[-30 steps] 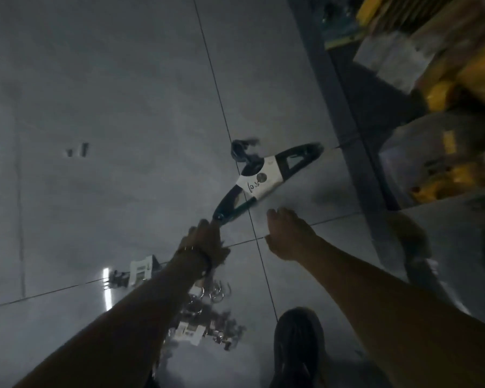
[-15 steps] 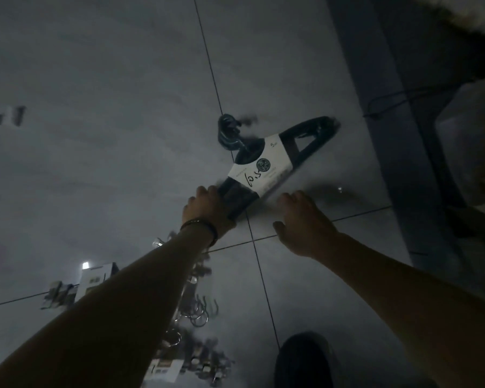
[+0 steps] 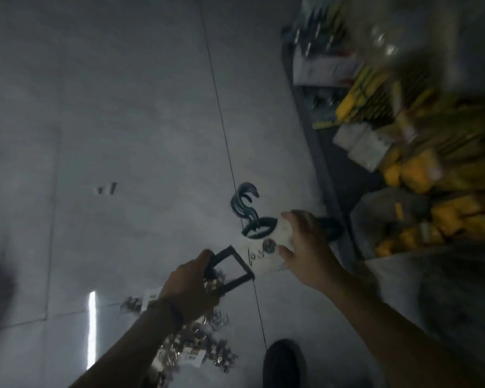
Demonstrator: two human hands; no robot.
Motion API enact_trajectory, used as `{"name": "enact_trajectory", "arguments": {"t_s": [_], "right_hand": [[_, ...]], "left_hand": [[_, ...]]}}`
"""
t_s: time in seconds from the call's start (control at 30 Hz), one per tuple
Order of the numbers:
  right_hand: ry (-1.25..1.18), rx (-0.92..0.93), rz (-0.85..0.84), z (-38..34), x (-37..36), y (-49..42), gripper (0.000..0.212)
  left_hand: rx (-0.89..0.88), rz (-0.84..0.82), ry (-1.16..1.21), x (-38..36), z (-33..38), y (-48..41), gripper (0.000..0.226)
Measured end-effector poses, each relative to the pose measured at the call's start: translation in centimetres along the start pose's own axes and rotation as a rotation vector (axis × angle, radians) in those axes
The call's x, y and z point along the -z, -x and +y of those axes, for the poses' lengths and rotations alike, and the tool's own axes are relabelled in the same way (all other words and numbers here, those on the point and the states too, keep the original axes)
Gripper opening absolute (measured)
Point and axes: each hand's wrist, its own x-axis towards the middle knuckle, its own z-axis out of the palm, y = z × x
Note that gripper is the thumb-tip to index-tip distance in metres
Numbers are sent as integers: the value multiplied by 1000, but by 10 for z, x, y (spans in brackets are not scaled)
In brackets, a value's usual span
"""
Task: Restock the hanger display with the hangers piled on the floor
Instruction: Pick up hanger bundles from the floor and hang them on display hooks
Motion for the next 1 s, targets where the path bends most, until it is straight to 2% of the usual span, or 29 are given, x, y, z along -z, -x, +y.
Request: {"name": "enact_trajectory", "arguments": {"t_s": [0.1, 0.2, 0.27, 0.33, 0.37, 0.4, 0.43, 0.47, 0.5, 0.53, 0.57, 0.6, 0.63, 0.73, 0.83, 0.9, 1.0], "right_hand": [[41, 14, -146, -53, 98, 20, 90], [-63, -56, -357, -108, 191, 52, 79], [-147, -70, -345, -138, 235, 80, 73], [-214, -83, -264, -173, 273, 112, 60], [-266, -85, -213, -189, 289, 131, 48], [-329, -93, -157, -204, 303, 152, 37], [-396, -101, -102, -218, 315, 173, 32], [-449, -111, -41, -233, 326, 194, 29], [-516, -109, 21, -246, 332, 216, 27], [-568, -106, 87, -258, 335, 242, 25], [-612, -102, 168, -271, 337, 269, 23], [-647, -113, 251, -284, 340, 296, 20], [-683, -129, 334, -299, 341, 324, 18], [-793, -233, 494, -326, 333, 400, 23], [-767, -377, 618, -341, 328, 472, 59], [-700, -433, 672, -346, 336, 523, 73], [-362, -546, 703, -355, 364, 618, 64]], "left_hand": [[-151, 34, -138, 80, 53, 69, 60], [-261, 96, -249, 157, 114, 135, 53], [-286, 187, -275, 198, 148, 179, 60], [-215, 361, -304, 229, 175, 219, 79], [-133, 483, -259, 237, 184, 236, 89], [-48, 596, -116, 242, 194, 254, 97], [5, 667, 136, 246, 205, 274, 100], [50, 664, 441, 251, 219, 295, 99], [72, 571, 770, 254, 231, 314, 96], [68, 406, 1005, 256, 244, 335, 90], [16, 229, 1152, 256, 257, 356, 82], [-73, 85, 1193, 255, 269, 378, 76], [-169, -11, 1201, 255, 281, 399, 70], [-380, -77, 1113, 249, 305, 447, 43], [-545, -141, 1046, 242, 324, 493, 38], [-640, -160, 948, 236, 341, 521, 38], [-797, -187, 774, 218, 379, 566, 39]]}}
